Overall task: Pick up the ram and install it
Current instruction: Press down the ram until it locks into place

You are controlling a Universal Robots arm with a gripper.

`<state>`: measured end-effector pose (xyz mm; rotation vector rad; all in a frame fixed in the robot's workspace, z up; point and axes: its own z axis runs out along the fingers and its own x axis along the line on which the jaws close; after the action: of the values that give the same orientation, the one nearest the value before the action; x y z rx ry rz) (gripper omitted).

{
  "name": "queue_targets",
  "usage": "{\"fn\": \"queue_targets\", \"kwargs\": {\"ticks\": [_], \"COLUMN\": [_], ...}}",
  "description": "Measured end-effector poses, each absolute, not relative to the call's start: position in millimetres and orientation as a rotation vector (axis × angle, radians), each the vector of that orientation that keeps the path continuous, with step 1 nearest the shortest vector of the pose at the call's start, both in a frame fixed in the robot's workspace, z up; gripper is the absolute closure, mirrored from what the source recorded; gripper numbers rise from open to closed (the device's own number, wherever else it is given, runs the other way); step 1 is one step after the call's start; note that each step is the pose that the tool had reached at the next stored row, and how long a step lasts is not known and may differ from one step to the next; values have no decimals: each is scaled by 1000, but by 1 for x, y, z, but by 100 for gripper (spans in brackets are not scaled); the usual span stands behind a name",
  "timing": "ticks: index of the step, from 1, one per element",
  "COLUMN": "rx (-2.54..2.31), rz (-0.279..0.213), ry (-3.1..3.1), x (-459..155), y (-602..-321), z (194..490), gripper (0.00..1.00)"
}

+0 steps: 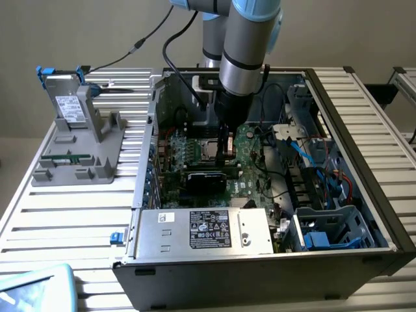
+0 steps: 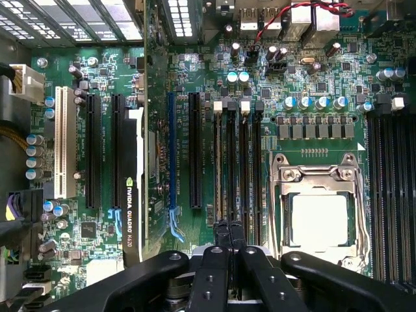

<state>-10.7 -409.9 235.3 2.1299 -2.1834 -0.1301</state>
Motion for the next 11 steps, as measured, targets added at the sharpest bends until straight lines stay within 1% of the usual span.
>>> {"fn": "queue_targets", "kwargs": {"ticks": [4, 8, 11], "rx": [2131, 2150, 2154], "rz": [-127, -91, -83], "ry": [-2185, -2204, -2208], "x": [-11, -11, -11], "y": [-410, -409, -409], "z": [235, 235, 235], "gripper": [89, 89, 89]}}
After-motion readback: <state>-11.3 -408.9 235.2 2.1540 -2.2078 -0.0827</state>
